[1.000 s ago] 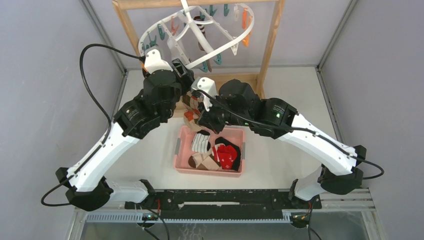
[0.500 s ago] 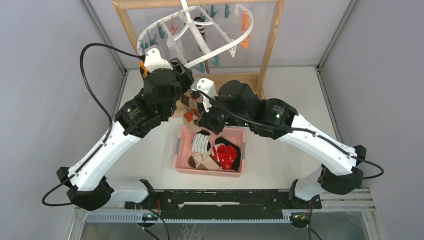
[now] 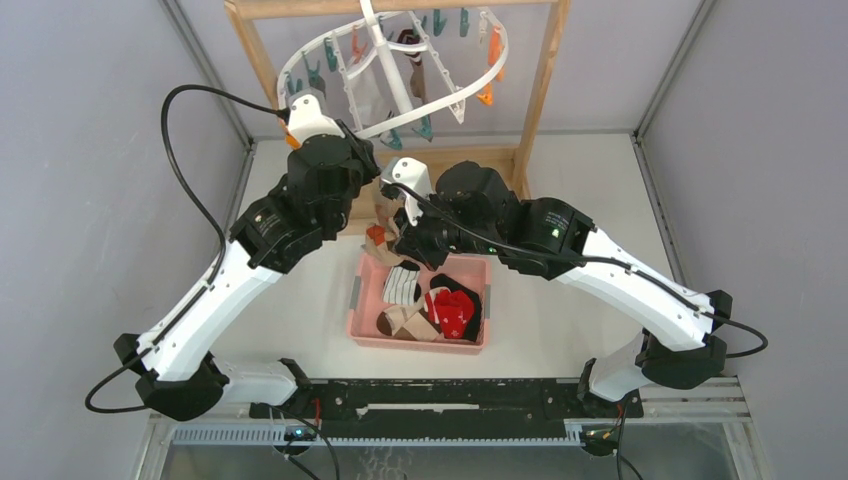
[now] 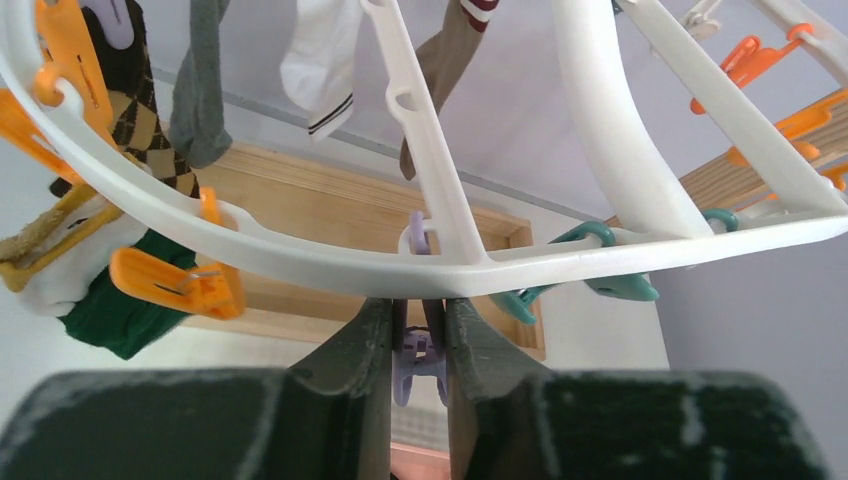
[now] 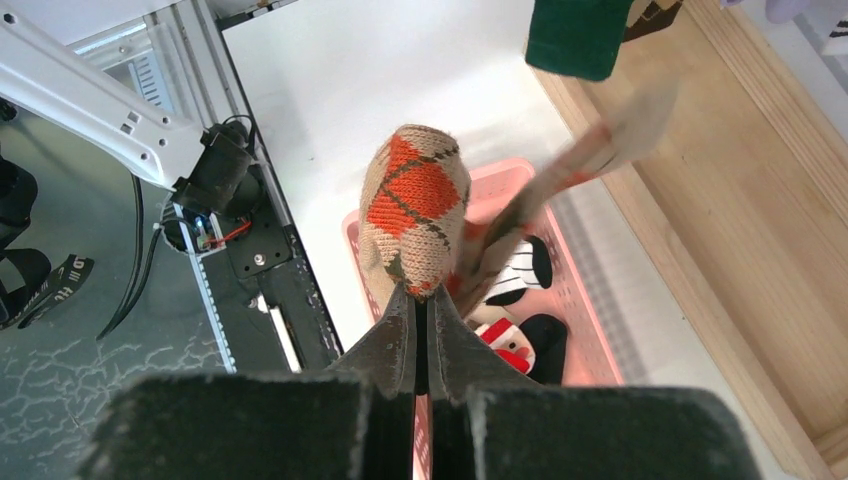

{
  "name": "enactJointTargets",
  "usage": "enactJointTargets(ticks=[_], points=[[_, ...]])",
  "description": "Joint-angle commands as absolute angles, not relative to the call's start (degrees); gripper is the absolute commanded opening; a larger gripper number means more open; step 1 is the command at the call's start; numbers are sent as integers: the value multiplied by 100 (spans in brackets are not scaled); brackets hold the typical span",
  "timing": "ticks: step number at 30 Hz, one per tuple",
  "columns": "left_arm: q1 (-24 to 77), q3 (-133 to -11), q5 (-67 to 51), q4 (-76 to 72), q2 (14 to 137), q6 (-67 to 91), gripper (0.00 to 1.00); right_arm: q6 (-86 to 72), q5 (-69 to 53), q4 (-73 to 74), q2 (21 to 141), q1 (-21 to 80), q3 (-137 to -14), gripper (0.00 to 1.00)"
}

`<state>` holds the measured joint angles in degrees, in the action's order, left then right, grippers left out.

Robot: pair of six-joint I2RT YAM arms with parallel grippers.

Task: Remove the socks clipped to the hanger
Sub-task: Remove the sock from the hanger, then place the sock in the bin.

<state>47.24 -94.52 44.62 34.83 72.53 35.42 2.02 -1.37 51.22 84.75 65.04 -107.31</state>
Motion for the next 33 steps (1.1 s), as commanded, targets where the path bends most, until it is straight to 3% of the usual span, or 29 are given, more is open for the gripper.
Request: enactJointTargets(ticks=[1,10,19,33], points=[[4664,-9626,4420,3379,7183,3472,15,132,-109,5071,8244,6559,-10775,0],[4620,-9545,4388,3384,7089,3511,11,46,-138,5029,8101,6557,-10487,0],[4595,-9457,4244,3467,6983,3557,13,-373,-444,4645,7559,6258,-9330,0],[4594,-9292,3961,3758,6723,3576,19,-665,-1923,4247,8155,6071,-9043,0]])
